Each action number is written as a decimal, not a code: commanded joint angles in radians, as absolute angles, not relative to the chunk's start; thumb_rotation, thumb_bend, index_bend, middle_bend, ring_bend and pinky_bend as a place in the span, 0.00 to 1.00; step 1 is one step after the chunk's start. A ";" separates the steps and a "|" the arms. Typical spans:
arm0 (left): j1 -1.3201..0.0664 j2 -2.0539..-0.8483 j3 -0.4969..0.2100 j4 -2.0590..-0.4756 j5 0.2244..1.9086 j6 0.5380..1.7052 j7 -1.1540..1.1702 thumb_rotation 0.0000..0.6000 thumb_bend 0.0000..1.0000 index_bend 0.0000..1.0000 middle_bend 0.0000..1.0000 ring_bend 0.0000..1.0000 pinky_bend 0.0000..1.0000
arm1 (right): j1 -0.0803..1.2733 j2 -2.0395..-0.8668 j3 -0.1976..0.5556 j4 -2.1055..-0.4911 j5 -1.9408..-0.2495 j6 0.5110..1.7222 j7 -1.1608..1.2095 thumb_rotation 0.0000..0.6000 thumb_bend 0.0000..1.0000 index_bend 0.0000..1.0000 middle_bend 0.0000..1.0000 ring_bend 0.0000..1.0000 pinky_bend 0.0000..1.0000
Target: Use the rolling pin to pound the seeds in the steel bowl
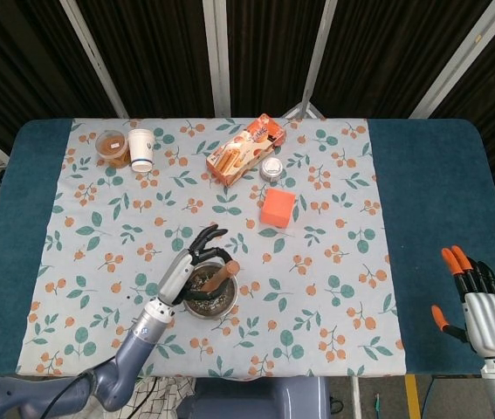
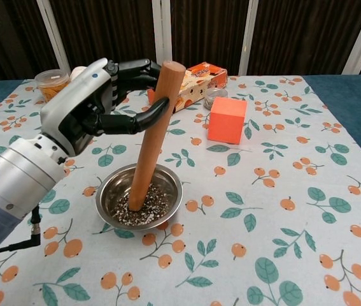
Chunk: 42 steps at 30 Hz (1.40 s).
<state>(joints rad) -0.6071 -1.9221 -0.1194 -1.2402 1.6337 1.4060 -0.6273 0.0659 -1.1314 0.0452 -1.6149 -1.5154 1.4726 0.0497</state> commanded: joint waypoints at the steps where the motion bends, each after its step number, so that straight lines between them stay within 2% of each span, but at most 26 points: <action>1: -0.597 -1.923 -0.107 -1.223 1.635 1.414 -0.646 1.00 0.79 0.63 0.64 0.12 0.00 | 0.066 -1.133 0.045 -1.614 -1.518 1.474 0.048 1.00 0.37 0.00 0.00 0.00 0.00; 10: -0.579 -1.916 -0.090 -1.210 1.634 1.427 -0.676 1.00 0.79 0.63 0.64 0.12 0.00 | 0.065 -1.135 0.046 -1.613 -1.521 1.480 0.047 1.00 0.37 0.00 0.00 0.00 0.00; 23: -0.604 -1.917 -0.118 -1.262 1.671 1.462 -0.657 1.00 0.79 0.63 0.64 0.12 0.01 | 0.063 -1.134 0.047 -1.615 -1.518 1.481 0.053 1.00 0.37 0.00 0.00 0.00 0.00; 42: -0.606 -1.953 -0.103 -1.139 1.665 1.466 -0.770 1.00 0.77 0.64 0.64 0.12 0.01 | 0.064 -1.138 0.051 -1.615 -1.504 1.473 0.046 1.00 0.37 0.00 0.00 0.00 0.00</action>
<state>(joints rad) -0.6049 -1.9479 -0.1064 -1.1483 1.6655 1.4691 -0.7610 0.0636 -1.1383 0.0511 -1.6145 -1.5037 1.4737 0.0458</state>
